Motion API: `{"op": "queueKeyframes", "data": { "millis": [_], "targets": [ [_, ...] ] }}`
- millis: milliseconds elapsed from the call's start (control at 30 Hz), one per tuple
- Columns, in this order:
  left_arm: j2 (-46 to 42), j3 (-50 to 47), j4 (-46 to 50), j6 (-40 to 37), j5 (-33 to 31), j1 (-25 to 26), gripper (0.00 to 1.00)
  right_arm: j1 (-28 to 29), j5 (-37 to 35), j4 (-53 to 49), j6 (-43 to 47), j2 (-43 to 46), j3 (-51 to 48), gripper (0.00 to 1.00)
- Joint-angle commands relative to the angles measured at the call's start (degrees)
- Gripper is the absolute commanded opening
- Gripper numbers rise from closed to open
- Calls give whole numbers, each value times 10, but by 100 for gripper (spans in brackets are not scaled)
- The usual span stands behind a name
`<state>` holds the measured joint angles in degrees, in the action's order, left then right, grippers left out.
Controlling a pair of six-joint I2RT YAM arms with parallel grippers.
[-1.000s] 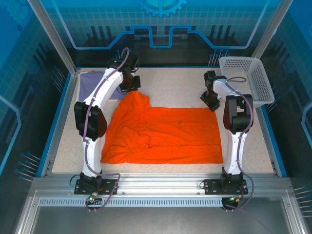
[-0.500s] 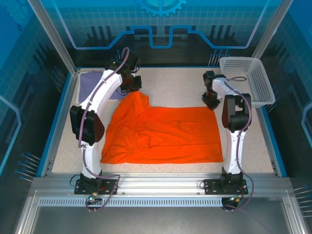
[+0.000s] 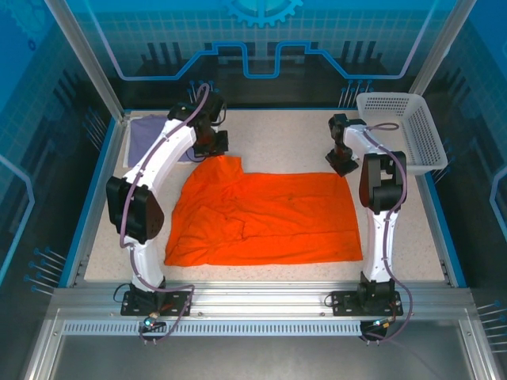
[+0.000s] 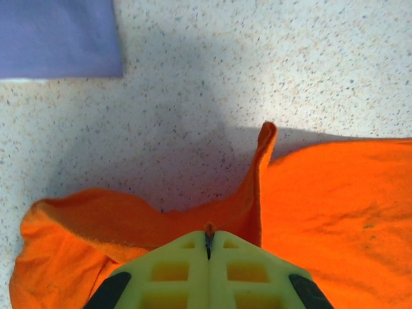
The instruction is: Fold and stack the t-shirts
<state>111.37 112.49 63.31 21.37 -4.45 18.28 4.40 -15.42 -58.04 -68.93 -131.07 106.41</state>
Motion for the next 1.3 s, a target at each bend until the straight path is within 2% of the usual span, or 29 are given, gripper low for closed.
{"op": "queueKeyframes", "data": {
  "millis": [0, 267, 433, 700, 1033, 1267],
  "targets": [
    [13, 42, 14, -23, -19, 3, 0, 0, 10, -28, 17, 33, 7, 0],
    [13, 80, 37, -46, -36, 2, 0, -11, 65, 25, 37, 138, -107, 0],
    [-8, 42, 38, -68, -42, 3, 0, -16, 81, 28, 59, 192, -155, 0],
    [-78, -95, 4, -63, -42, 3, 0, -23, 61, 9, 100, 270, -233, 0],
    [-241, -332, -13, -31, -30, 3, 0, -34, 62, 19, 116, 345, -341, 0],
    [-273, -415, -35, -4, -12, 6, 0, -32, 69, 27, 124, 352, -368, 0]
  ]
}}
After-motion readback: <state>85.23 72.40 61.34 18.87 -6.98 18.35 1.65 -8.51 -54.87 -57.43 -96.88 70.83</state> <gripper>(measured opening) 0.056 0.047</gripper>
